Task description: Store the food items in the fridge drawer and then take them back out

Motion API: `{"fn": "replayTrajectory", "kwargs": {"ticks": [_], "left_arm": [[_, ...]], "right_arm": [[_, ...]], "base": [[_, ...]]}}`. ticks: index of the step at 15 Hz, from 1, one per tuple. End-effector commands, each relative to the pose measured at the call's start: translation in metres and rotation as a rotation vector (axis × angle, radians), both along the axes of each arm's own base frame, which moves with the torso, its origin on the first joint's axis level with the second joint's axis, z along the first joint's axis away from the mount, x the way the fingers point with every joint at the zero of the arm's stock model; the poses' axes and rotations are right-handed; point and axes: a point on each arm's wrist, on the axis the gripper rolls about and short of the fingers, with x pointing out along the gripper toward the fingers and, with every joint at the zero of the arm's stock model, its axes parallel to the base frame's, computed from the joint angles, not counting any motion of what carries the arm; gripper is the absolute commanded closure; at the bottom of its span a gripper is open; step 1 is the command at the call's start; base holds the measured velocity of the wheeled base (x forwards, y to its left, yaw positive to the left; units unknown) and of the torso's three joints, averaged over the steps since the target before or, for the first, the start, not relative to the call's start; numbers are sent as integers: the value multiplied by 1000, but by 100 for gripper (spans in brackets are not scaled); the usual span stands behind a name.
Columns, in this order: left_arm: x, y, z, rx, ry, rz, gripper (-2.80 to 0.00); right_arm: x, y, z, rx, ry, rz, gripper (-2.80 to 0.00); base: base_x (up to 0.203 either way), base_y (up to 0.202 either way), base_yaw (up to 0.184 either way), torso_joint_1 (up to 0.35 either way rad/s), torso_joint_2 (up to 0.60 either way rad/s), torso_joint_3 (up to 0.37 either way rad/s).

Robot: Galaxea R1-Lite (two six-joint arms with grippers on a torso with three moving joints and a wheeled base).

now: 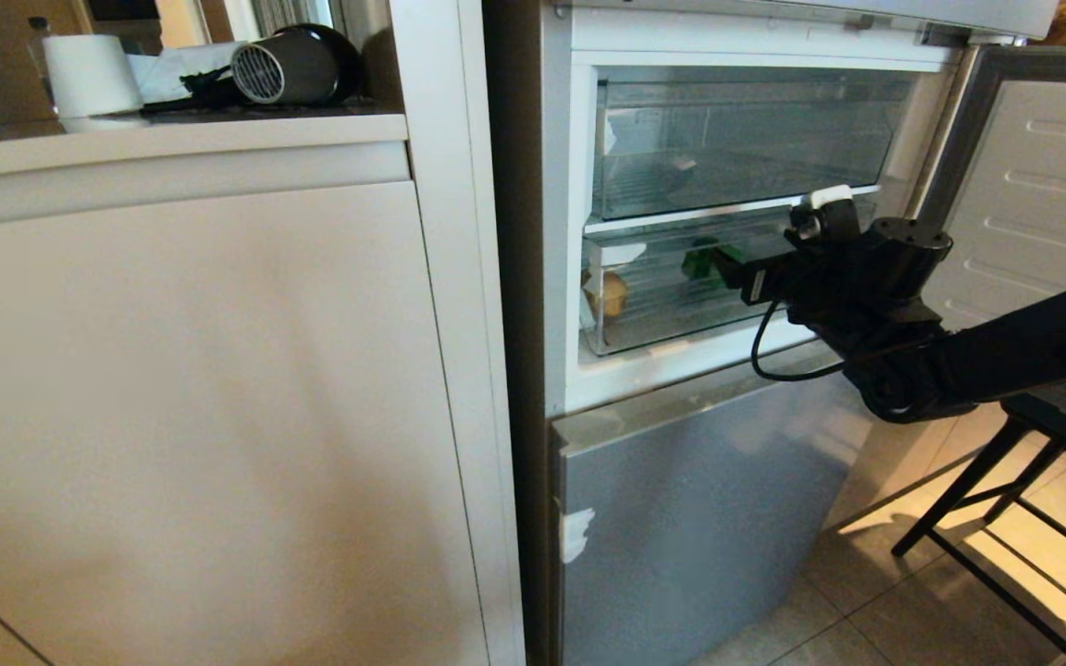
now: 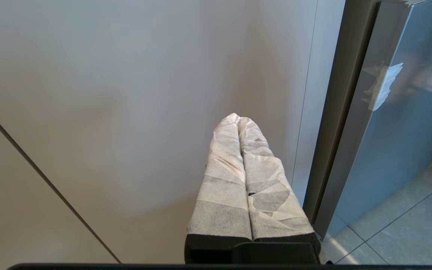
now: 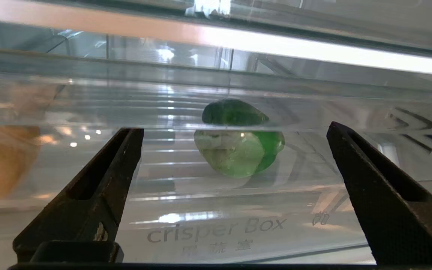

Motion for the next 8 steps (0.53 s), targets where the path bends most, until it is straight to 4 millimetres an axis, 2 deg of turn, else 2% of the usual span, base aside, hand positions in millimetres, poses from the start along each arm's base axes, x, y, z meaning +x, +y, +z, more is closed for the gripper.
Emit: {"fn": "replayTrajectory", "kwargs": {"ticks": [1, 8], "left_arm": [[1, 0, -3, 1, 10, 0, 0], [1, 0, -3, 1, 10, 0, 0]], "right_arm": [[1, 0, 0, 0, -8, 1, -280], [1, 0, 5, 2, -25, -9, -280]], "base": [[0, 0, 0, 0, 0, 0], [0, 0, 0, 0, 0, 0]]}}
